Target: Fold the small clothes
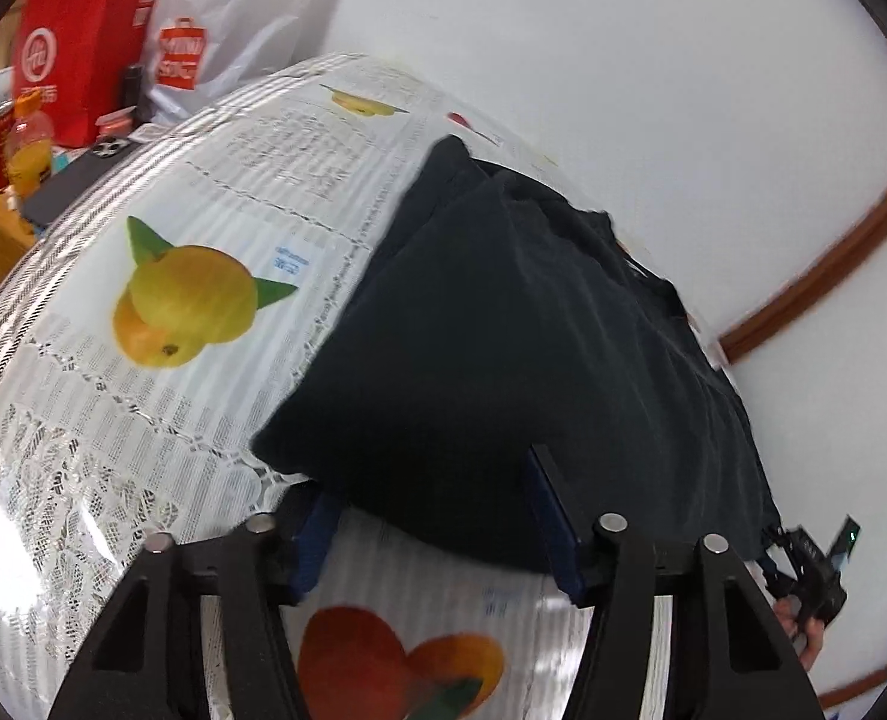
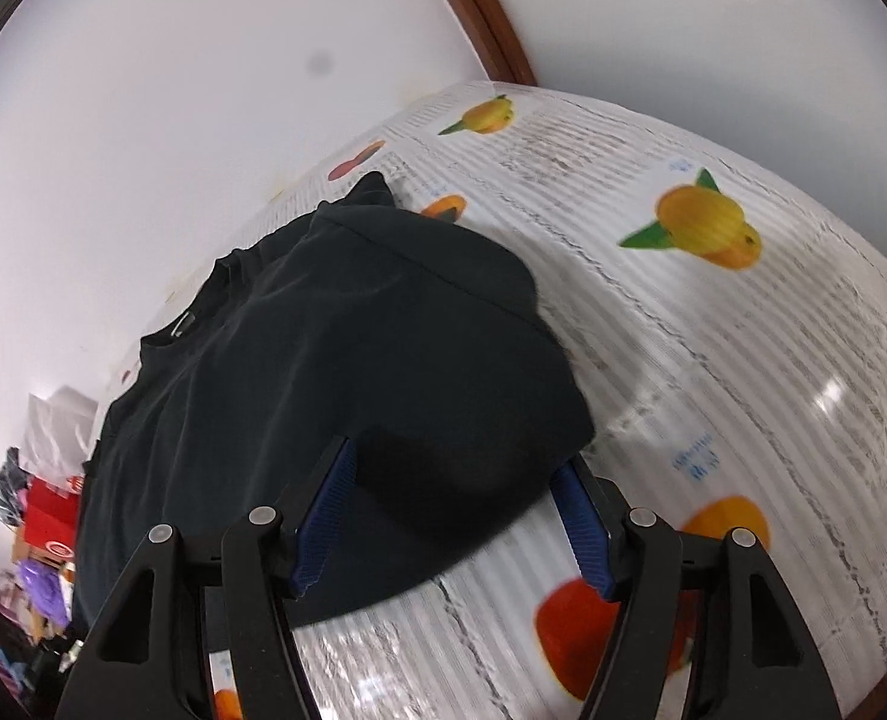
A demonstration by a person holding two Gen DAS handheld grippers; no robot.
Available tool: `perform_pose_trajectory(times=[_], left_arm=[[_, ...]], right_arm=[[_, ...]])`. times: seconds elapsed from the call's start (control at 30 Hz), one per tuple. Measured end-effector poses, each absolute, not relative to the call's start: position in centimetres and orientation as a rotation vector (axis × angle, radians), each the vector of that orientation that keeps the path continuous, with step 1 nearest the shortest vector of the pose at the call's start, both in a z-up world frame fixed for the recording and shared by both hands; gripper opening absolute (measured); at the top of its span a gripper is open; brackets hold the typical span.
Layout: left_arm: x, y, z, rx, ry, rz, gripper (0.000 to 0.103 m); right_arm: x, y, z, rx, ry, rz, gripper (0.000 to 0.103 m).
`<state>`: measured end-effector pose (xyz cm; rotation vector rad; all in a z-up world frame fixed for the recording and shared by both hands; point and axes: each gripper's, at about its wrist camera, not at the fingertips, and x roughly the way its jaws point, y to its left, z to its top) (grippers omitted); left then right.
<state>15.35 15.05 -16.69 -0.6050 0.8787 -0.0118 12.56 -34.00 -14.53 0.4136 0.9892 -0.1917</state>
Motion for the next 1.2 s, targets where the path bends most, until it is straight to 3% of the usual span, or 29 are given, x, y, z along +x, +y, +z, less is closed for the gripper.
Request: perform_pose_trajectory(times=[0.03, 0.1, 0.23, 0.47, 0.73, 0.9, 1.07, 1.13, 1.2], left_arm=[[15.3, 15.1, -16.7, -0.6, 0.883, 0.006, 0.035], [15.2, 15.4, -16.8, -0.608, 0.885, -0.003, 0.018], [14.4, 15.2, -16.5, -0.58, 0.881, -0.031, 0.013], [12.4, 14.3, -16.1, -0.534, 0.895, -0.063, 0.014], [10.8, 14.1, -15.6, -0.487, 0.913, -0.034, 0.019], [10.1, 14.3, -15.6, -0.47, 0.912, -0.026, 0.02], [8.6, 14.8, -15.1, -0.41, 0.906, 0.021, 0.021], [7.8, 15.3, -14.9, -0.364, 0.904, 0.07, 0.029], [7.4, 16.0, -14.8, -0.321, 0.904, 0.115, 0.045]], right_arm=[[12.6, -34.1, -14.6, 0.41, 0.989, -0.187, 0.037], [12.5, -34.5, -14.4, 0.43, 0.984, -0.134, 0.025], [11.5, -35.1, -13.6, 0.408, 0.968, -0.086, 0.019], [9.7, -35.8, -13.0, 0.369, 0.989, -0.068, 0.02], [7.6, -35.2, -9.8, 0.165, 0.997, -0.157, 0.032], [7.3, -31.7, -7.4, -0.013, 0.937, -0.195, 0.034], [8.5, -25.8, -7.5, -0.077, 0.925, -0.069, 0.044], [9.4, -22.7, -8.5, -0.083, 0.935, -0.006, 0.046], [10.4, -19.8, -10.0, -0.075, 0.961, 0.049, 0.047]])
